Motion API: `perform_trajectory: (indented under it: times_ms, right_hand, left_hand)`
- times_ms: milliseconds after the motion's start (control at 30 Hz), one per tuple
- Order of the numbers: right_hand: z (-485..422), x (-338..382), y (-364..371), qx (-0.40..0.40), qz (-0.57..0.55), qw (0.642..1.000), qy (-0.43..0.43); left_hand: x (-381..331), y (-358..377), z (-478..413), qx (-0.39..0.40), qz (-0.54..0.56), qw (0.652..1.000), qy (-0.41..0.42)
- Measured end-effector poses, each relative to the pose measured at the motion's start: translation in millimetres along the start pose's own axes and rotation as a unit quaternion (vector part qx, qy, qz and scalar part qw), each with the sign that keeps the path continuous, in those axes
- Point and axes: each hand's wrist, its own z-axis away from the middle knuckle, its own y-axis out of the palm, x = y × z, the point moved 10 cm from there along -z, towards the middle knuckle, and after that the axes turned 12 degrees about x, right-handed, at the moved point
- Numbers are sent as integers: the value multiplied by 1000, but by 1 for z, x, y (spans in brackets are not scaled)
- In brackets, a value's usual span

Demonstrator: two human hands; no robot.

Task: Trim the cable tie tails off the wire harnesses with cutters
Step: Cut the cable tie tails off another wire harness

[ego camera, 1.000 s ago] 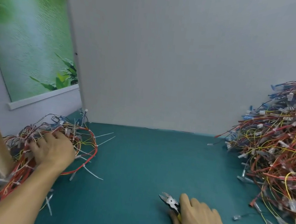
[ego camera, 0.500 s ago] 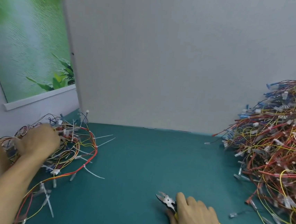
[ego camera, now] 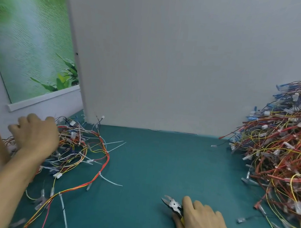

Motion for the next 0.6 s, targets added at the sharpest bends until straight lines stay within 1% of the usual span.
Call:
perform_trajectory:
  times_ms: [33,67,100,133,167,233,267,367,467,500,533,567,600]
  right_hand:
    - [0,0,0,1,-2,1000,1]
    - [0,-1,2,7,-7,1000,2]
    - [0,-2,5,16,-12,1000,5]
    - [1,-1,7,28,-16,999,7]
    - [1,-1,9,38,-15,999,9]
    - [1,-3,9,36,-20,999,11]
    - [1,-4,7,38,-23,999,17]
    - [-1,-4,9,44,-22,999,14]
    - [-1,-6,8,57,-29,998,15]
    - [1,-10,11,54,-33,998,27]
    - [1,-11,10,64,-37,996,39]
    - [2,-7,14,87,-25,995,33]
    - [3,-3,18,116,-10,993,21]
  left_hand:
    - [-17,-10,10,-46,-5,998,38]
    - [-40,-15,22,-81,-4,992,98]
    - [-67,-15,38,-96,0,982,163]
    - [-91,-4,50,-76,18,974,213]
    - [-113,14,58,-26,46,970,236]
    - [-141,62,67,108,63,968,215]
    - [-148,80,69,139,53,969,197]
    - [-152,104,65,154,55,976,145]
    - [-137,108,53,177,140,971,79]
    - [-130,109,50,188,162,967,57]
    - [-124,109,46,200,184,962,37]
    - [-118,112,43,212,224,951,17]
    - [-113,114,39,216,300,929,-5]
